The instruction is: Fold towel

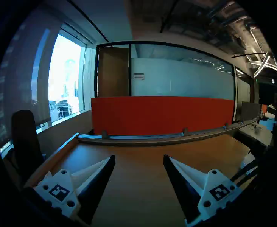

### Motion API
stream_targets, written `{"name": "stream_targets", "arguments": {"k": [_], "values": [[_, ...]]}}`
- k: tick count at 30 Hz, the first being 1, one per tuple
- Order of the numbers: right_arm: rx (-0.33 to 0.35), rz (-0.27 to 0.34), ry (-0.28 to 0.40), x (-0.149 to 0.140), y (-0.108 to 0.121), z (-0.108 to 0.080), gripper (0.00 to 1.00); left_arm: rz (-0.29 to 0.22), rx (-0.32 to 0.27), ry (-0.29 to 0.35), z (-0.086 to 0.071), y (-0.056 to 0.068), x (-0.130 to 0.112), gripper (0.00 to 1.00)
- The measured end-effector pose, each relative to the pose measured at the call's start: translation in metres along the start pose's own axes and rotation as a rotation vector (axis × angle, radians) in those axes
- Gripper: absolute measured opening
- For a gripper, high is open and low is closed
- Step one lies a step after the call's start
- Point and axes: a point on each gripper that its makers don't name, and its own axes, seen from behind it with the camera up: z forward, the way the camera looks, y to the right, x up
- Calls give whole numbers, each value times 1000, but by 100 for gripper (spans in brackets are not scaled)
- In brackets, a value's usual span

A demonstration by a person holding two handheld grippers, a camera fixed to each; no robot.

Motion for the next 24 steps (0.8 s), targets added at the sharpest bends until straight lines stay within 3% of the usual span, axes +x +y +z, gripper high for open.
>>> {"name": "stream_targets", "arguments": {"k": [11,24], "values": [[-5,15,31,10,-41,10,88,-34,11,43,4,-8,14,94],[-17,25,54,32,-51,12,88,-41,22,70,2,-12,19,94]]}}
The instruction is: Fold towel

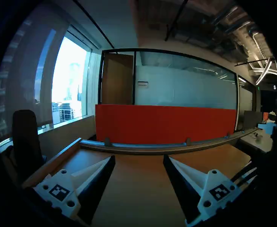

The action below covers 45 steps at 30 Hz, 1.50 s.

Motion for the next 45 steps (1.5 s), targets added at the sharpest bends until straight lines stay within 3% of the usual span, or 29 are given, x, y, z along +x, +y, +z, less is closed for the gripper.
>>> {"name": "stream_targets", "arguments": {"k": [14,18,24,45], "values": [[8,-22,10,6,-18,-9,88,33,13,12,1,1,-19,94],[-1,-18,-1,-3,-17,-7,96,56,14,41,1,2,-27,94],[-9,12,17,-13,-18,-7,98,85,19,69,-3,1,-48,94],[42,-29,27,-61,-51,2,99,72,13,120,-4,-13,-119,94]]}}
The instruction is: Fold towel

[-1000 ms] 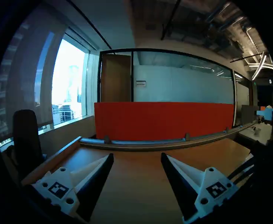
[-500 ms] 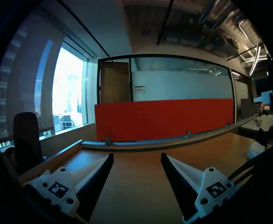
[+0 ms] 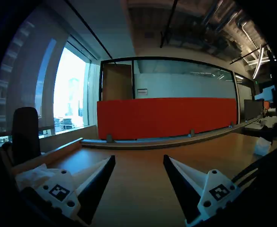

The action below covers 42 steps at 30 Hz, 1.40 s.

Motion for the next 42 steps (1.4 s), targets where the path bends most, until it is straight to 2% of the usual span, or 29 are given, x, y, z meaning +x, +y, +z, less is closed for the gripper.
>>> {"name": "stream_targets", "arguments": {"k": [12,17,26,42], "values": [[-11,-10,6,-18,-6,2,99,-5,-8,0,1,-1,-39,94],[-19,-11,8,-25,-4,2,99,-24,-1,-4,1,-4,-50,94],[-23,-17,3,-32,-1,1,99,-32,6,-10,1,-7,-57,93],[-12,-21,6,-28,-2,-6,99,-31,12,-24,3,-8,-64,94]]}}
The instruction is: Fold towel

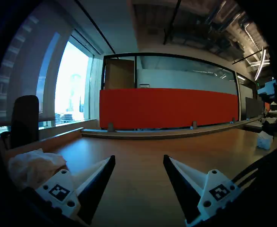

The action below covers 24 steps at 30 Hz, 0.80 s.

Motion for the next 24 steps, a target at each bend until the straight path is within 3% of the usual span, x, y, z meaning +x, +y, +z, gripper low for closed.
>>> {"name": "stream_targets", "arguments": {"k": [11,24], "values": [[3,26,11,13,9,-3,99,0,0,2,2,0,-6,96],[-18,6,46,25,28,-1,99,0,1,3,3,1,-10,96]]}}
